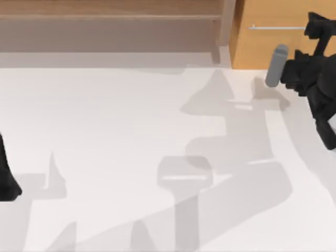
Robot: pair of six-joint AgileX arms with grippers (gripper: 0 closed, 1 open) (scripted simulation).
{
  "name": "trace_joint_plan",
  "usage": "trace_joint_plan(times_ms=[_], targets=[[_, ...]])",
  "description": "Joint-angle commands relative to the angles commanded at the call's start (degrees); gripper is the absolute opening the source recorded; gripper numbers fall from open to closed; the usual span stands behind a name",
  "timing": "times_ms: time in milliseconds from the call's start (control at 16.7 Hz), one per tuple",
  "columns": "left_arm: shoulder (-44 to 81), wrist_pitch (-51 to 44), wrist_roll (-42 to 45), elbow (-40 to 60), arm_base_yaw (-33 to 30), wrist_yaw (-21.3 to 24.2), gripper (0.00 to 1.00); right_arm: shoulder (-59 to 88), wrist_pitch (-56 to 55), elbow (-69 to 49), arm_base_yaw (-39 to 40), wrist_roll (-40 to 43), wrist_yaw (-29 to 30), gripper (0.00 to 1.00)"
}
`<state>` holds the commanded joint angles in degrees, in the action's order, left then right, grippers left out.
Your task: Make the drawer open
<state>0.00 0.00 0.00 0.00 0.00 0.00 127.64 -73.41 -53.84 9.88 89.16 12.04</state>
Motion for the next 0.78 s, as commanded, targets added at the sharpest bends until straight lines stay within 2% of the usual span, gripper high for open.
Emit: trace_joint_plan(times_ms=[660, 780], targets=[[0.0, 0.0, 0.0, 0.0, 0.0, 0.0, 1.0, 3.1, 3.6, -7.0, -0.5, 0.1, -0.6, 1.0], [0.0, 0.0, 0.0, 0.0, 0.0, 0.0, 1.0, 3.1, 3.6, -7.0, -0.5, 0.1, -0.6, 0.85]])
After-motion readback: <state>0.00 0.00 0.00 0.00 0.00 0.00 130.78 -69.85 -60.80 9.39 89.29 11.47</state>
